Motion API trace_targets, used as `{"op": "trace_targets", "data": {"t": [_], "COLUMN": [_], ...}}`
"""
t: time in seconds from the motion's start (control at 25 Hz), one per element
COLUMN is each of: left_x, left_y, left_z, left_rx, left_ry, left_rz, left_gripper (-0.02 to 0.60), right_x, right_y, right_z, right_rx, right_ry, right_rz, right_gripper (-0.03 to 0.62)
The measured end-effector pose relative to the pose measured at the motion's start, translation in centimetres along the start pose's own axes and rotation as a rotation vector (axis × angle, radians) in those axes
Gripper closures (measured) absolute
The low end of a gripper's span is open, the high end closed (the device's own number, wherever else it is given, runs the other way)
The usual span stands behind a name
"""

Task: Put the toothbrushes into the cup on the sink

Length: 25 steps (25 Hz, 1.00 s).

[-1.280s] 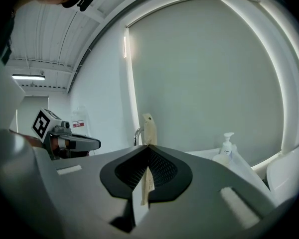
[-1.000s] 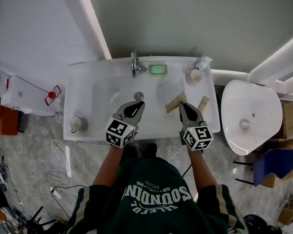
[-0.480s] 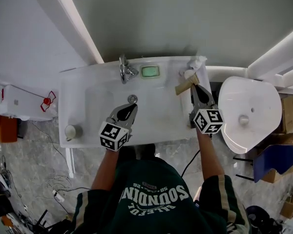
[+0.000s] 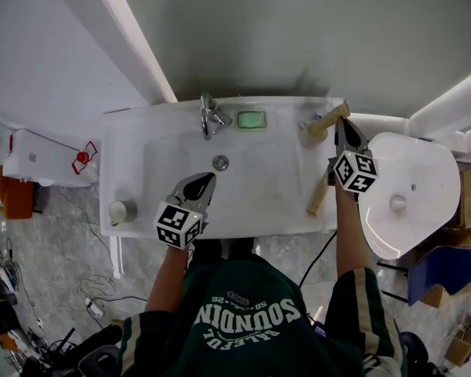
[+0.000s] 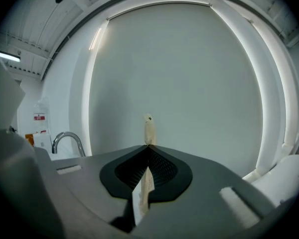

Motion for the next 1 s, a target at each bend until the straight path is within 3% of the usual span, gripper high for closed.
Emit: {"op": "trace_targets", "data": {"t": [0.64,0.88,1.0], "left_x": [-1.2,-1.3,-1.4], "left_y": [0.7,1.1,1.4], "left_z": [-0.3,-0.3,-0.4], "left_rx": [0.018,0.018,0.020], "left_ry": [0.027,0.030,0.032], "left_rz": [-0.051,-0.044,-0.041], "left_gripper": [0.531,0.531,0.531], "right_x": [-9.0,-9.6,-9.7], "right_y": [-3.8,-3.8,-3.9], "right_z": [0.3,0.1,0.4], "right_rx": [-0.039,-0.034,-0.039], "right_ry": [-0.069,-0.057,-0.102], "right_rz": [-0.228,-0.252,-0.273], "right_gripper": [0.589,0.589,0.589]}}
Point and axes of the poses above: the fingertips, and each gripper's own axes: y backward along the fingers, z to its right, x out of its top, the point moved 9 cm from there along y, backward along the fingers, and after that the axes turned 12 degrees about -x, right-handed, at the moved point
